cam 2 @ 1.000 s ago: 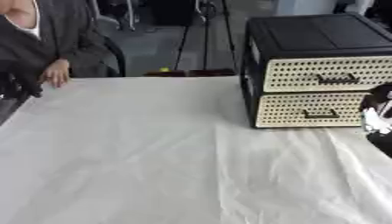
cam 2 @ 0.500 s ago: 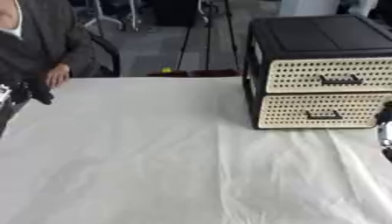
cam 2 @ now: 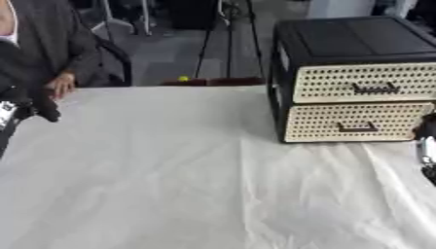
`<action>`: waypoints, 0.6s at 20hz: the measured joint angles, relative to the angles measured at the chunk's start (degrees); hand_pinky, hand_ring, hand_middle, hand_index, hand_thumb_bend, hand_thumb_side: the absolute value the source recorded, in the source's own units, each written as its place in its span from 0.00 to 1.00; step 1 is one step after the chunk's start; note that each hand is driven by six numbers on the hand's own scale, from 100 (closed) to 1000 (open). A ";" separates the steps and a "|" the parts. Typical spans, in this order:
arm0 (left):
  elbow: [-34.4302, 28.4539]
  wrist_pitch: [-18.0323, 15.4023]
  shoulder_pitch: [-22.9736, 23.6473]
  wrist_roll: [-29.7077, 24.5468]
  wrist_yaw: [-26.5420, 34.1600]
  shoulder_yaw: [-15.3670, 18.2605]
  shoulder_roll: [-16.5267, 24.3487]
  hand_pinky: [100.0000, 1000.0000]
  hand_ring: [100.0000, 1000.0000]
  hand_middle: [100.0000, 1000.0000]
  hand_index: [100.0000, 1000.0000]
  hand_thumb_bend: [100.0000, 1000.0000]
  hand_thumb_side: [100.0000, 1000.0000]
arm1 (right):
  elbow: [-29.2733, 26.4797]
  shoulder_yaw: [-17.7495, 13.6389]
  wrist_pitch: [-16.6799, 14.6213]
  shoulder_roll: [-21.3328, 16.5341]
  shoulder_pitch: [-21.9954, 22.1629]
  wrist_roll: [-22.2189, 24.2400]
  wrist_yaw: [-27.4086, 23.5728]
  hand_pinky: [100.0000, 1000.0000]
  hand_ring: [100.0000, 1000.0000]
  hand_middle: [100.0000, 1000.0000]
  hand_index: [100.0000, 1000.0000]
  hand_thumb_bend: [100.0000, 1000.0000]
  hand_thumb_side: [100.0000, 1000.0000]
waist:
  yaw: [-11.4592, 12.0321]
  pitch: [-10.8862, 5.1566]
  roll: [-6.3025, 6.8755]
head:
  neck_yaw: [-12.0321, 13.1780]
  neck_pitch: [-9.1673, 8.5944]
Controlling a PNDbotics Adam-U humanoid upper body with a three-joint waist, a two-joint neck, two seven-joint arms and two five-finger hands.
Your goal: Pick up objects from table and place into drawer.
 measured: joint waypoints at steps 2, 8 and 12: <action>0.01 0.00 0.19 0.00 0.00 0.04 -0.37 0.51 0.49 0.46 0.69 0.00 0.92 | -0.01 0.00 -0.08 0.12 0.00 0.13 -0.34 0.38 0.59 0.63 0.54 0.00 0.83 | 0.01 0.02 0.04 | 0.09 0.00; 0.04 -0.17 0.32 -0.44 -0.02 0.08 -0.74 0.51 0.48 0.46 0.69 0.00 0.93 | -0.26 0.24 -0.19 0.58 0.01 0.72 -0.79 0.38 0.59 0.63 0.54 0.00 0.83 | 0.00 0.11 0.17 | 0.15 0.00; 0.36 -0.24 0.49 -0.86 -0.14 0.13 -1.17 0.51 0.48 0.46 0.69 0.00 0.93 | -0.41 0.33 -0.38 0.95 0.00 0.99 -0.84 0.38 0.59 0.63 0.54 0.00 0.83 | -0.03 0.11 0.17 | 0.17 0.00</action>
